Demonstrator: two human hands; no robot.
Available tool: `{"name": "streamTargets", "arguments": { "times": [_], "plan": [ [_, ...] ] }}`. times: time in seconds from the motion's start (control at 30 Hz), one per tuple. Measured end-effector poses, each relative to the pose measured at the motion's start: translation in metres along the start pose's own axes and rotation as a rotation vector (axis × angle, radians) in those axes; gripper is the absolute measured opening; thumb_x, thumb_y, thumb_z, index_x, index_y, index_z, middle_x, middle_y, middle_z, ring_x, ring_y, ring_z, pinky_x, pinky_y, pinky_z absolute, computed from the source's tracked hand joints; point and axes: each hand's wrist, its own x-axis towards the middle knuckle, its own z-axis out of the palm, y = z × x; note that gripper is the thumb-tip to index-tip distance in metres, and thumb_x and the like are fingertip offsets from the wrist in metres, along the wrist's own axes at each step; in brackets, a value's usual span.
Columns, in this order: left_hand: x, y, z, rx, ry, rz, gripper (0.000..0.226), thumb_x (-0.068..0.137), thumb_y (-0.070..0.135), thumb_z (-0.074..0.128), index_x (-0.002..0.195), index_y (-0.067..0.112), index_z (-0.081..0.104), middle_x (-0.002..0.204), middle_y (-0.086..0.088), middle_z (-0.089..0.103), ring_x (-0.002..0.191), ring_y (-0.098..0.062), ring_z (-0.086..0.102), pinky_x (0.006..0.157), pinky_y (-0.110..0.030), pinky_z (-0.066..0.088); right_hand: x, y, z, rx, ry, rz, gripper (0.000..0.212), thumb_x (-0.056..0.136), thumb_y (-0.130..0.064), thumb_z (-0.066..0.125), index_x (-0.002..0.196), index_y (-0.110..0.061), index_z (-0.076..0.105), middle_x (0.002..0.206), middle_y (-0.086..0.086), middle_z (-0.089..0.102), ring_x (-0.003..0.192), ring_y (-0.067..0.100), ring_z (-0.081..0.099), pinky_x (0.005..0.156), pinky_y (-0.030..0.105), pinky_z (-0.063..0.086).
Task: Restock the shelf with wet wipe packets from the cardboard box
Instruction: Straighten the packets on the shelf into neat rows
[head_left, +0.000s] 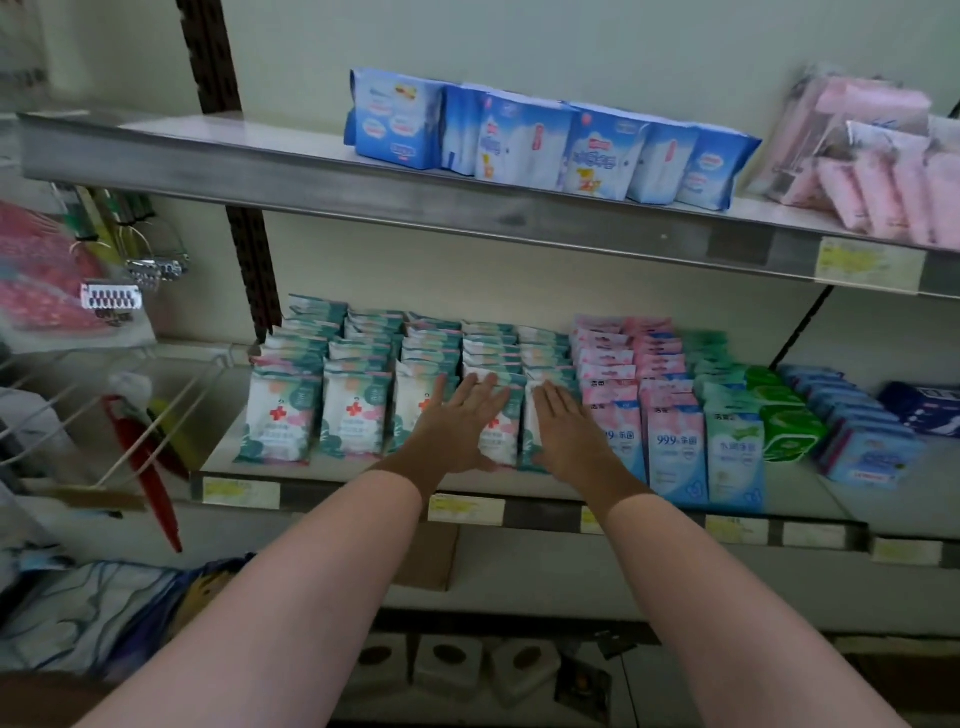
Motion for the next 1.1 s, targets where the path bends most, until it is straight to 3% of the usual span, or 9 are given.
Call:
{"name": "streamTargets", "arguments": {
  "times": [0.1,0.3,0.47,0.63,0.8,0.9,1.1],
  "plan": [
    [-0.007,-0.008,0.002,-0.034,0.046,0.022,0.100,0.089,0.072,0.041,0.153,0.027,-0.020,0.160,-0.002,-0.026,0.149,-0.026,-0.019,0.117,-0.059,-0.007,0.004,-0.011,-0.007,0.035,0.056,-0.021,0.101,0.089,-0.046,0.065,0.158,-0.008,0.002,0.166,0.010,0.002,0.153,0.027,0.001,0.123,0.042,0.006],
    [-0.041,-0.060,0.013,-0.048,0.149,-0.127,0.083,0.098,0.063,0.025,0.155,0.018,-0.016,0.162,-0.006,-0.020,0.149,-0.027,-0.016,0.120,-0.051,-0.008,0.019,-0.064,-0.007,0.079,0.089,-0.133,0.088,0.098,-0.047,0.050,0.159,-0.010,-0.001,0.166,0.010,-0.008,0.153,0.026,-0.008,0.125,0.041,0.001],
    [-0.057,-0.096,0.032,-0.070,0.114,-0.204,0.070,0.104,0.049,0.017,0.154,0.015,-0.018,0.161,-0.006,-0.023,0.148,-0.024,-0.022,0.121,-0.045,-0.008,0.025,-0.089,0.011,0.099,0.062,-0.058,0.070,0.107,-0.029,0.031,0.157,-0.008,-0.014,0.161,0.015,-0.027,0.149,0.029,-0.025,0.123,0.045,-0.010],
    [-0.056,-0.098,0.044,-0.056,0.132,-0.177,0.065,0.105,0.042,0.014,0.154,0.013,-0.018,0.162,-0.007,-0.017,0.148,-0.028,-0.019,0.122,-0.046,-0.005,0.029,-0.084,0.024,0.090,0.131,-0.088,0.068,0.107,-0.027,0.029,0.157,-0.009,-0.014,0.162,0.013,-0.026,0.149,0.028,-0.026,0.120,0.041,-0.018],
    [-0.055,-0.104,0.043,-0.070,0.134,-0.160,0.066,0.105,0.045,0.018,0.154,0.017,-0.016,0.162,-0.006,-0.018,0.148,-0.026,-0.019,0.122,-0.043,-0.007,0.031,-0.084,0.024,0.083,0.124,-0.089,0.068,0.108,-0.027,0.031,0.157,-0.009,-0.012,0.163,0.013,-0.024,0.150,0.028,-0.024,0.121,0.041,-0.015],
    [-0.059,-0.102,0.035,-0.082,0.117,-0.157,0.068,0.104,0.047,0.020,0.155,0.016,-0.014,0.162,-0.005,-0.019,0.149,-0.024,-0.018,0.122,-0.042,-0.005,0.029,-0.085,0.016,0.130,0.125,-0.074,0.070,0.105,-0.026,0.038,0.159,-0.010,-0.004,0.165,0.013,-0.015,0.152,0.028,-0.017,0.124,0.043,-0.009],
    [-0.080,-0.085,0.018,-0.063,0.055,-0.223,0.071,0.103,0.050,0.028,0.157,0.016,-0.005,0.164,-0.004,-0.009,0.151,-0.023,-0.009,0.122,-0.043,-0.002,-0.001,-0.103,0.003,0.205,0.251,-0.167,0.059,0.101,-0.020,0.046,0.154,-0.006,0.025,0.162,0.014,0.020,0.151,0.031,0.013,0.124,0.042,0.004]
  ]
}}
